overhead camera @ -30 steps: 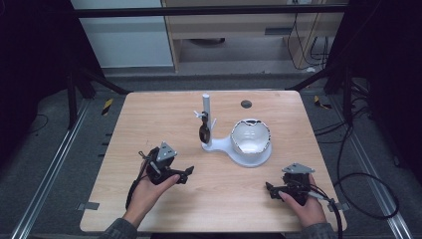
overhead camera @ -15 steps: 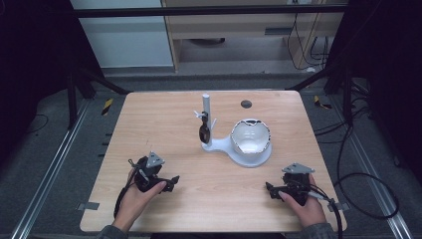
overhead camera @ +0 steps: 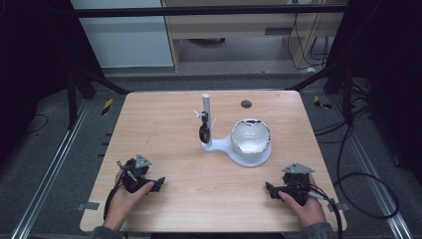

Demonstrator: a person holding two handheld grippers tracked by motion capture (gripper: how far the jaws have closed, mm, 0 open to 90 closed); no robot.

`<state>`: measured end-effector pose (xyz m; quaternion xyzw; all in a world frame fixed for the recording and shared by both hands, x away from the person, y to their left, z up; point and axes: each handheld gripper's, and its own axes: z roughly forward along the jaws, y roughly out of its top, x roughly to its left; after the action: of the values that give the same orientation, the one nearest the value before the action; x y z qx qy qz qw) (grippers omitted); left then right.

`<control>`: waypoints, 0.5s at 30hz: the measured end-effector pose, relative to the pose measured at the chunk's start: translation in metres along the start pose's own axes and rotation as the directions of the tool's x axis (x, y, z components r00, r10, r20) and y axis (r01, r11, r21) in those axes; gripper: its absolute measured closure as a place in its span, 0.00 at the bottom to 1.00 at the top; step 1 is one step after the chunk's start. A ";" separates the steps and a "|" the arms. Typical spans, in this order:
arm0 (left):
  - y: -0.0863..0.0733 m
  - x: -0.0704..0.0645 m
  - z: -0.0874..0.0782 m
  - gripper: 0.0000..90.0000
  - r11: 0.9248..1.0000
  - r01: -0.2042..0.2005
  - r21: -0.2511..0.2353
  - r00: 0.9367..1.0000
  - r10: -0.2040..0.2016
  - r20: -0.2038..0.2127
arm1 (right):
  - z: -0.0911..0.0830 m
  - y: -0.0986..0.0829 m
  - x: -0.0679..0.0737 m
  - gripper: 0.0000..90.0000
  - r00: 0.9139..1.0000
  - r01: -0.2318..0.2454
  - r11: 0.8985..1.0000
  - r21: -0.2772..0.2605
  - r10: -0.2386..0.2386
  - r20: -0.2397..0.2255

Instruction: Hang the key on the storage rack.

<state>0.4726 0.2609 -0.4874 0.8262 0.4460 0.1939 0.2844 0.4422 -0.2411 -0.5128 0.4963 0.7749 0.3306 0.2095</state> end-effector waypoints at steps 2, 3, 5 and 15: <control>-0.003 0.008 0.001 0.09 1.000 0.026 -0.002 1.000 -0.026 -0.010 | 0.000 0.000 0.000 0.00 1.000 0.000 1.000 0.000 0.000 0.000; -0.004 0.012 0.002 0.09 0.999 0.040 -0.003 0.999 -0.040 -0.013 | 0.000 0.000 0.000 0.00 1.000 0.000 1.000 0.000 0.000 0.000; -0.006 0.019 0.006 0.09 0.998 0.055 0.003 0.998 -0.055 -0.031 | 0.000 0.000 0.000 0.00 1.000 0.000 1.000 0.000 0.000 0.000; -0.013 0.036 0.019 0.02 0.990 0.106 -0.091 0.993 -0.109 -0.033 | 0.000 0.000 0.000 0.00 1.000 0.001 1.000 -0.001 -0.001 0.001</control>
<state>0.4947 0.2915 -0.5078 0.7836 0.4863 0.2136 0.3223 0.4423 -0.2410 -0.5129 0.4962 0.7749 0.3304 0.2103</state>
